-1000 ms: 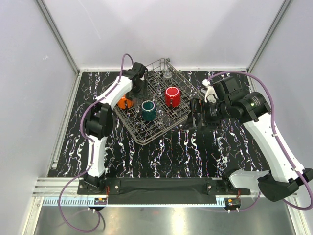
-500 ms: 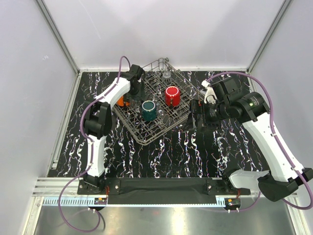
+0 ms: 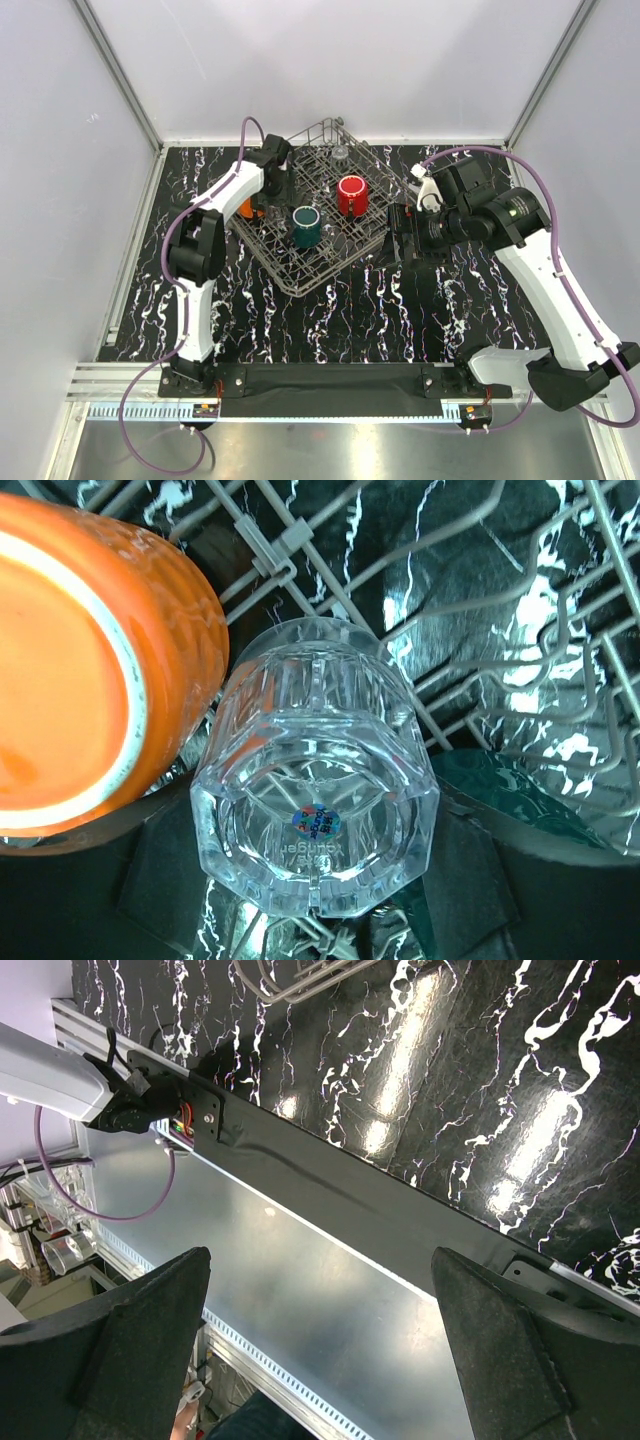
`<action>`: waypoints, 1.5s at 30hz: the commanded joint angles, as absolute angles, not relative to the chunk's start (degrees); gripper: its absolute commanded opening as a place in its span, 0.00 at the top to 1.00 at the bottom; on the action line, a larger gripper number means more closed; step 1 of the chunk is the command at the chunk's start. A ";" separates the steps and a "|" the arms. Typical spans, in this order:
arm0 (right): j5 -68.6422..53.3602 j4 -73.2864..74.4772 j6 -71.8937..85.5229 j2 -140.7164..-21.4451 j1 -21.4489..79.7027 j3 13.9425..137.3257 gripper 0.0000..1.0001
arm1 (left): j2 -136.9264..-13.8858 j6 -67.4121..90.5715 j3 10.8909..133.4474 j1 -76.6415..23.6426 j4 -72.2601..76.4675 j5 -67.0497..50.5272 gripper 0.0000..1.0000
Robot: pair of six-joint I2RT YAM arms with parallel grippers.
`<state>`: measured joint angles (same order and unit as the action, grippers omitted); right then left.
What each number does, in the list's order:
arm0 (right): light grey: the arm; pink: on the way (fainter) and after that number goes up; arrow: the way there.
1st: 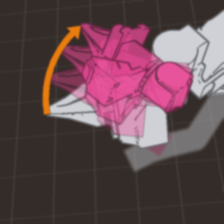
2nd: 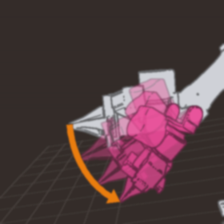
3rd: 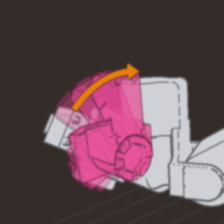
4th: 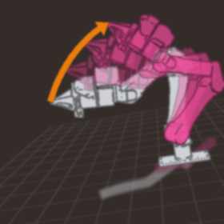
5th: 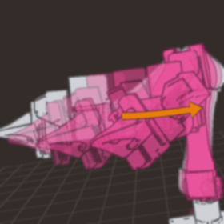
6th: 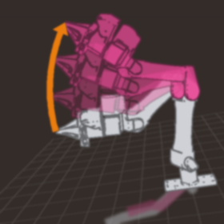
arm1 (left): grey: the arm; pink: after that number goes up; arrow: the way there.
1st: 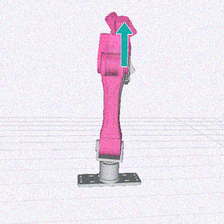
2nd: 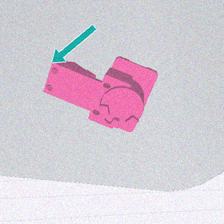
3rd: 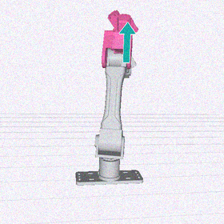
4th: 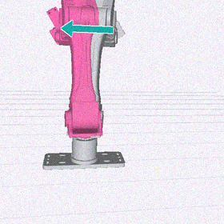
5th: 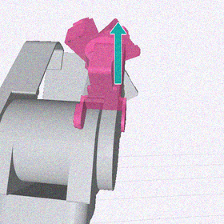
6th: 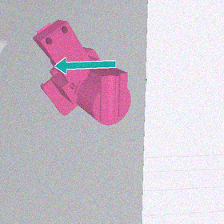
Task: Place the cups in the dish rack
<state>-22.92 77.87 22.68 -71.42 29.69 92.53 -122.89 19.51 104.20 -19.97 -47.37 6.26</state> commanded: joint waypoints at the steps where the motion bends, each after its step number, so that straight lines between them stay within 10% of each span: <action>1: -21.27 86.48 21.27 -71.72 29.97 94.13 0.00 | -119.36 19.78 103.01 -20.48 -47.64 2.64 0.23; 29: -20.74 81.83 24.34 -69.96 29.88 89.30 0.00 | -105.92 22.67 103.28 -20.57 -47.99 1.59 0.05; 45: -8.71 62.85 39.27 -66.18 29.97 75.51 0.00 | -69.55 26.10 69.19 -21.27 -32.09 -22.49 0.01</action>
